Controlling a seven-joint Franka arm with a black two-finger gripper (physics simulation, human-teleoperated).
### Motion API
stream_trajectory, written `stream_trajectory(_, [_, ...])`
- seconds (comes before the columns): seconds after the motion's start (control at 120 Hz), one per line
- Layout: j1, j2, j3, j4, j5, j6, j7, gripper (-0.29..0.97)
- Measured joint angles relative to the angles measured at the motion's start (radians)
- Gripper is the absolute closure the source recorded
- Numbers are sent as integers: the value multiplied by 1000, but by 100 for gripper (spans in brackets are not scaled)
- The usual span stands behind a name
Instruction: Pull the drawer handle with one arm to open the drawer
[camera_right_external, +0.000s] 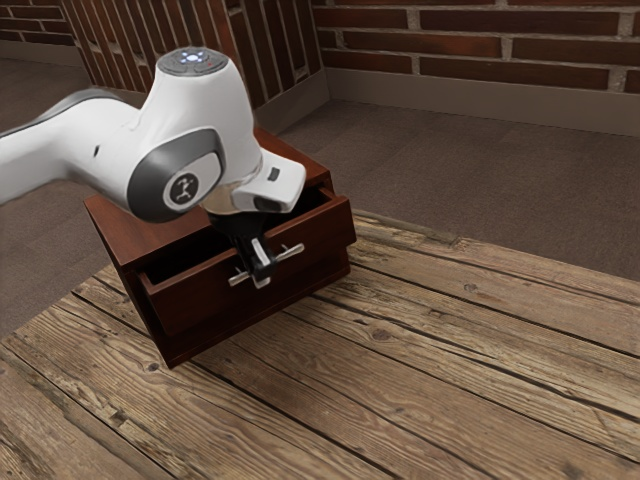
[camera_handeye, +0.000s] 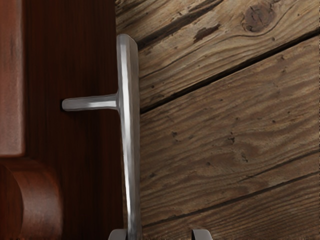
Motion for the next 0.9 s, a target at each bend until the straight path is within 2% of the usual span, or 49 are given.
stream_trajectory(0.183, [22,1,-36,-2,-5,0,-8,60])
stream_trajectory(0.708, [-28,-3,-73,-6,-10,-1,-29,56])
stream_trajectory(0.9, [-52,-37,-79,-43,-10,-2,-39,56])
